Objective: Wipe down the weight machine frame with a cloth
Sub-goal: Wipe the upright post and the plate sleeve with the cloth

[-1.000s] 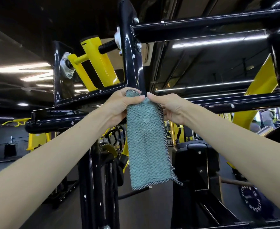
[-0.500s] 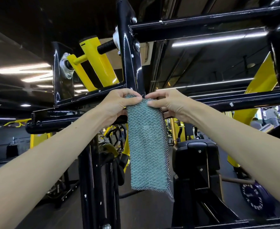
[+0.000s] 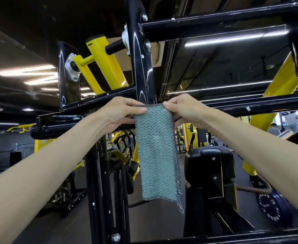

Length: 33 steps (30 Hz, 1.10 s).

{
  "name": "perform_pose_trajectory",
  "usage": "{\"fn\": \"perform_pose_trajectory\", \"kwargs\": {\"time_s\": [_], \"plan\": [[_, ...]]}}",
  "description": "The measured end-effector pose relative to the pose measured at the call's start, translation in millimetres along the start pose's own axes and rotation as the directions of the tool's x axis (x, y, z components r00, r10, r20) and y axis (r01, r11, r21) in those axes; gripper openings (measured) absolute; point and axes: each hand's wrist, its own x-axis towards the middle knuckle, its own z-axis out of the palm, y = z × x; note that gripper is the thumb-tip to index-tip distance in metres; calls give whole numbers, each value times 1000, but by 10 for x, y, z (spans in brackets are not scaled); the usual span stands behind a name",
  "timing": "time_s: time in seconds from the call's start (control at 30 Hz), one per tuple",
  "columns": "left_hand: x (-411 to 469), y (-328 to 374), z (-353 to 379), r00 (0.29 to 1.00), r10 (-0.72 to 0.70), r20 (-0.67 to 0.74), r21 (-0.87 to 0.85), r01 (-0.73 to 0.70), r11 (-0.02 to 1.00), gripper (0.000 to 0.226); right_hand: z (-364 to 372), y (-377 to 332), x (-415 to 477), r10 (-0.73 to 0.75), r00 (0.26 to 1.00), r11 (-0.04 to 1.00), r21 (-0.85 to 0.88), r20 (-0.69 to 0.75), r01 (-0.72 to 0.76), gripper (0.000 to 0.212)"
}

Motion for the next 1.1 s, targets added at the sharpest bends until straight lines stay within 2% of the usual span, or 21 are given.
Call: {"fn": "perform_pose_trajectory", "kwargs": {"time_s": [0.1, 0.17, 0.27, 0.37, 0.47, 0.53, 0.7, 0.77, 0.87, 0.9, 1.0, 1.03, 1.1], "plan": [[-16, -9, 6, 999, -44, -15, -91, 42, 995, 7, 29, -26, -36, 21, 999, 994, 103, 31, -24, 23], [-34, -15, 24, 997, -77, 11, -91, 78, 993, 7, 64, -56, -47, 33, 999, 983, 179, 12, -34, 21], [-59, -25, 84, 997, -79, 10, 45, 78, 996, 9, 174, -64, 14, 32, 996, 992, 128, -80, -21, 31], [-59, 2, 104, 999, -43, -23, 7, 43, 999, 17, 272, -56, 80, -20, 985, 996, 81, -173, 34, 28], [-83, 3, 10, 992, -90, 93, -196, 107, 975, 44, 245, -33, 102, -23, 979, 988, 148, -205, 54, 28], [-132, -44, -16, 978, -113, 176, -266, 158, 951, 54, 193, -34, 92, 6, 980, 974, 223, -197, 39, 31], [-251, -272, 244, 945, -175, 275, -262, 249, 932, 36, 164, -104, 57, 24, 992, 953, 303, -126, 16, 31], [-255, -309, 340, 955, -150, 255, -311, 228, 922, 27, 160, -121, 38, 7, 990, 975, 219, -144, 25, 30], [-216, -281, 408, 976, -132, 175, -366, 189, 911, 21, 94, -97, 5, -63, 965, 993, -115, -255, 35, 23], [-200, -264, 429, 977, -140, 160, -361, 190, 913, 21, 77, -80, 0, -49, 960, 991, -130, -276, 13, 18], [-177, -198, 486, 971, -193, 138, -380, 232, 896, 27, 75, -46, -11, 133, 960, 991, 64, -246, -121, 13], [-175, -168, 510, 970, -212, 119, -399, 242, 885, 27, 86, -56, -28, 225, 951, 964, 187, -214, -186, 13], [-166, -106, 549, 967, -248, 64, -446, 250, 859, 26, 81, -87, -79, 359, 929, 852, 438, -90, -287, 26]]}}
